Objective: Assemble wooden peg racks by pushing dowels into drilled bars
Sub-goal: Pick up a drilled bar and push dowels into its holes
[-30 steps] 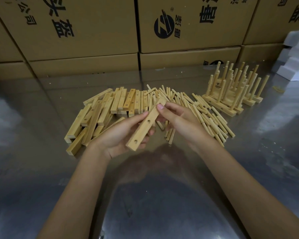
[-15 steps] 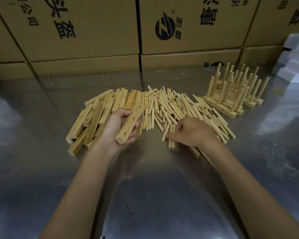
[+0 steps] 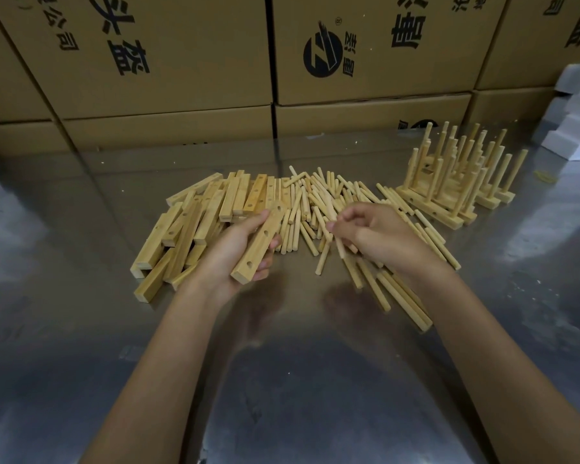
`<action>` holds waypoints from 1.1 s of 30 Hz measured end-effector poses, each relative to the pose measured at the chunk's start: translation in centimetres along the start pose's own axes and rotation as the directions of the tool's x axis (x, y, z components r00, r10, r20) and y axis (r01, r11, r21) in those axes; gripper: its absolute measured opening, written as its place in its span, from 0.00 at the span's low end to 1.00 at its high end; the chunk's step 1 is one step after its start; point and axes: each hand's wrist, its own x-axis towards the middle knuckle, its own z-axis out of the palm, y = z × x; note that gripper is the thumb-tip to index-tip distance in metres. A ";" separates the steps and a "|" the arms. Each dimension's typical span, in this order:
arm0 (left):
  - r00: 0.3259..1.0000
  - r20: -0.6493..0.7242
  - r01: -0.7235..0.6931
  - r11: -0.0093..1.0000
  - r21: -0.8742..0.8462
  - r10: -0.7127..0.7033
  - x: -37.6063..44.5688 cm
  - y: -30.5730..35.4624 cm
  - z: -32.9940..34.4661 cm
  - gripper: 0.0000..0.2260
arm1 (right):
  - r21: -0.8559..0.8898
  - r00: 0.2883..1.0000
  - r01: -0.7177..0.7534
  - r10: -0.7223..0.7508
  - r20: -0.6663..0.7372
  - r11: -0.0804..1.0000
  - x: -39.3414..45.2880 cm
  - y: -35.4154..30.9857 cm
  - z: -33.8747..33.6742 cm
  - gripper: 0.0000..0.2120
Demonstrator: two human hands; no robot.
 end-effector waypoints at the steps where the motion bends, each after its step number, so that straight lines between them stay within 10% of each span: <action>1: 1.000 0.030 0.007 1.000 0.004 -0.008 0.0 0.0 -0.1 0.11 | 0.154 0.999 0.032 -0.036 0.022 0.988 -0.3 -0.5 0.2 0.09; 5: 0.991 0.130 0.023 0.999 0.041 -0.028 -0.1 0.0 0.0 0.10 | 0.376 0.987 0.161 -0.150 -0.057 0.913 -0.8 -1.5 1.3 0.05; 14: 0.981 0.190 0.011 0.993 0.121 -0.034 -0.2 0.0 0.7 0.15 | -0.086 0.918 0.343 -0.354 -0.179 0.935 -0.2 -0.1 2.5 0.08; 33: 0.999 0.018 -0.042 0.972 0.232 0.039 -0.2 0.0 1.6 0.15 | -0.361 0.810 0.508 -0.577 -0.111 0.782 -0.6 0.2 2.6 0.04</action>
